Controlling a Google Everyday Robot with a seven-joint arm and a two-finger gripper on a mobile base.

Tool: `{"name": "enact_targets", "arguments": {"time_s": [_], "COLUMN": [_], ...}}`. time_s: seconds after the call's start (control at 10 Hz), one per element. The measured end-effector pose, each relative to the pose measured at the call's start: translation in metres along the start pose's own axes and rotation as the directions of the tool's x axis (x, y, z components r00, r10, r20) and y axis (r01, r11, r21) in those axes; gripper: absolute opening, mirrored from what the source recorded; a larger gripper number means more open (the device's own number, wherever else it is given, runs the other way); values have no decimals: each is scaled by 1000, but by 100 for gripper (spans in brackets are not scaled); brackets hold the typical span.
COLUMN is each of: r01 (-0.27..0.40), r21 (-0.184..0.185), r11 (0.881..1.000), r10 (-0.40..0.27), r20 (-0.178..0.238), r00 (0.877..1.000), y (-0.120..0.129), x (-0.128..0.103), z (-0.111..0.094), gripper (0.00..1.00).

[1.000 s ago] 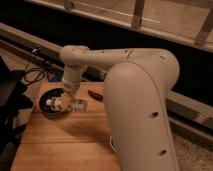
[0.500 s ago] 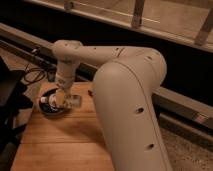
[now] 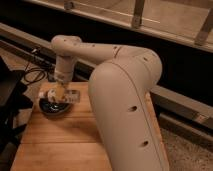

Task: Place the bottle in the ceramic bowl

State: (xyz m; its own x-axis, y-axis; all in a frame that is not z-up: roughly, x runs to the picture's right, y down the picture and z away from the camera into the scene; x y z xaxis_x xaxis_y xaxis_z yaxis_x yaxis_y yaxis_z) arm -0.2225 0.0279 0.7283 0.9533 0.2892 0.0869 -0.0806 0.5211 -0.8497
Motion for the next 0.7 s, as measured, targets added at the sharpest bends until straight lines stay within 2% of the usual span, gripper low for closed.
{"name": "enact_targets", "arguments": {"time_s": [0.1,0.3,0.5,0.7], "r01": [-24,-101,-188,-230], "r21": [11,43,78,114], "r11": [1000,994,979,967], "r10": [24,98,179,216], "r20": [8,68,111,123], "r00": [1000,993,978,969], "y": [-1,-14,-33,-46], "x": [2,2,-1,-5], "z": [-2,-6,-7,-5], "gripper": [13,13,13,13]}}
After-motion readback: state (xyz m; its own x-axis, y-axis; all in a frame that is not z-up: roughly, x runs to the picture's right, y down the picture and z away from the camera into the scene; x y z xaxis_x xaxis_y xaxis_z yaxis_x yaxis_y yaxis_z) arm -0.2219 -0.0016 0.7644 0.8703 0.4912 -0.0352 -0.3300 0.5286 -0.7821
